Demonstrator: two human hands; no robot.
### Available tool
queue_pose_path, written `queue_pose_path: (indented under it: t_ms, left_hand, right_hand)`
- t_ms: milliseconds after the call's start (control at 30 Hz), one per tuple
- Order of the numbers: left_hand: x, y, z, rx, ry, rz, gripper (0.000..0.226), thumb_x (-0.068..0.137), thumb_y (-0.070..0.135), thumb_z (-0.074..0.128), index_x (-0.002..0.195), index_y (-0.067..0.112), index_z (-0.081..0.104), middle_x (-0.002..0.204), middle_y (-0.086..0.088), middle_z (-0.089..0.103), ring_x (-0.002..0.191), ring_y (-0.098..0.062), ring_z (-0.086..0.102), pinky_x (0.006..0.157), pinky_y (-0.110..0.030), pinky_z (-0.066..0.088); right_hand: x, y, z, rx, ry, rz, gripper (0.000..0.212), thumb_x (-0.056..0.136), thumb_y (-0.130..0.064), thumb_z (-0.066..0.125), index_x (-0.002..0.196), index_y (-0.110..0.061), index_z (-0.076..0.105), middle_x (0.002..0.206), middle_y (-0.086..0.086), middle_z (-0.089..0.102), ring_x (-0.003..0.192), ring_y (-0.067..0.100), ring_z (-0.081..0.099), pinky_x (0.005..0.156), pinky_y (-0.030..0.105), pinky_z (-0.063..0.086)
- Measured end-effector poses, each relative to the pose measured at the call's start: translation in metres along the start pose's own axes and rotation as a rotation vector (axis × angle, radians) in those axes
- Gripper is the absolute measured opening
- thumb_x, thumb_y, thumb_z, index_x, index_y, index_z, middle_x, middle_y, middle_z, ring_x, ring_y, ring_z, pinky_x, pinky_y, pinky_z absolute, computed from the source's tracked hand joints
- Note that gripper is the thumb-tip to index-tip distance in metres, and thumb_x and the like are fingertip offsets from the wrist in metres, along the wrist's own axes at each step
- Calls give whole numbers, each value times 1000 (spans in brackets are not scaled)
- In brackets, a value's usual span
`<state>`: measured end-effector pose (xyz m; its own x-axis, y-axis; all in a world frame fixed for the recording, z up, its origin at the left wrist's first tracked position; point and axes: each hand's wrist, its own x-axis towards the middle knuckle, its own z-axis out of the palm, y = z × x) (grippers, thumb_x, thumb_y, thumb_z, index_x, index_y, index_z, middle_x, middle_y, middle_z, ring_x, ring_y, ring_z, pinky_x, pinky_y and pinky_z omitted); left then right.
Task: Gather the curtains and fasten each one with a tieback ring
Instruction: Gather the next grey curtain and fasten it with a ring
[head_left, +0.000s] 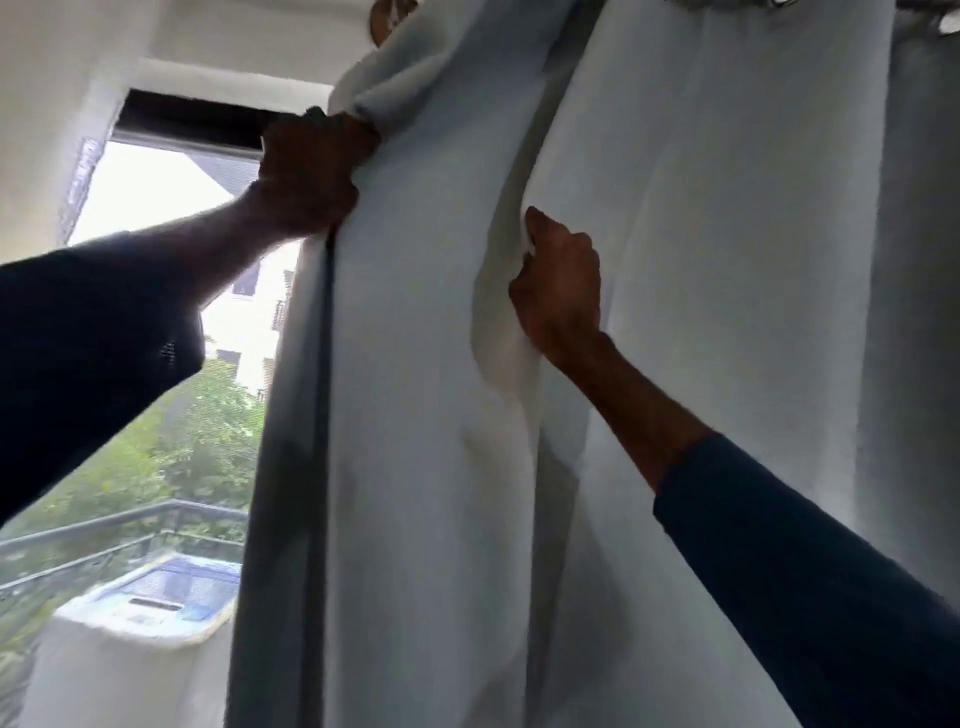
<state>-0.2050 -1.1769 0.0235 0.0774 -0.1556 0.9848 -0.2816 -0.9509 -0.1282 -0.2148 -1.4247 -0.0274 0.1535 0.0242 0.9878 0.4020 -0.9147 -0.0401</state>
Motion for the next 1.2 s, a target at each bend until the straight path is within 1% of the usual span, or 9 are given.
queue_pose_path:
  t_ms: [200,300,467,600,733,900,1033,1133,1200]
  left_hand:
    - [-3,-3,8,-192,-170,-189,52,79,3,68,129,17,64,132,-15,61,116,-36,61,94,-44,50]
    - [-4,18,23,-265,-162,-132,38,81,9,63,115,24,69,113,-8,70,103,-33,66,84,-34,51]
    - [14,50,26,-338,-186,-20,6,81,22,59,79,17,62,85,-10,70,86,-37,69,73,-42,55]
    - [17,65,28,-360,-207,-2,23,85,19,56,75,-2,61,83,-25,69,84,-43,68,66,-39,45]
    - [3,89,23,-606,-210,-31,46,71,27,40,84,-3,72,89,-22,73,85,-35,69,71,-38,51]
    - [-1,120,38,-841,-216,-238,29,93,10,47,74,-5,64,69,-12,65,62,-21,61,57,-40,49]
    - [11,142,51,-848,-208,-393,60,98,56,48,59,11,56,59,-4,56,59,-15,51,53,-23,31]
    - [13,154,64,-771,-219,-375,49,84,56,68,87,7,66,87,-13,67,84,-24,60,62,-24,43]
    - [13,158,73,-716,-208,-367,47,85,43,69,107,2,62,107,-19,63,103,-34,60,77,-34,51]
  right_hand:
    - [7,-21,9,81,16,-45,52,86,2,58,138,1,54,126,21,63,117,41,54,95,34,34]
    - [14,-28,13,24,-6,-59,41,92,-7,57,134,-3,56,126,16,65,115,37,57,100,36,38]
    - [17,-57,23,-77,67,-185,40,89,-16,68,127,-9,60,109,10,73,98,32,67,88,37,47]
    - [11,-52,24,-74,103,-245,47,84,-17,73,130,-10,63,99,11,76,85,33,71,77,37,53]
    - [-14,-12,21,-25,-22,-177,59,90,-11,67,147,-13,50,108,14,75,93,34,71,86,41,56]
    - [-39,8,15,34,80,-195,45,95,-9,64,139,-15,59,102,3,77,83,21,73,82,29,58]
    - [-43,18,1,-1,-9,-202,38,88,-6,66,124,-18,69,96,1,78,78,21,73,78,33,60]
    - [-44,23,-10,-48,-40,-269,18,78,-11,65,92,-17,74,72,2,75,60,25,68,59,28,50]
    - [-41,30,-22,-1,-78,-284,16,85,-20,61,90,-18,76,73,0,76,59,19,69,60,27,50]
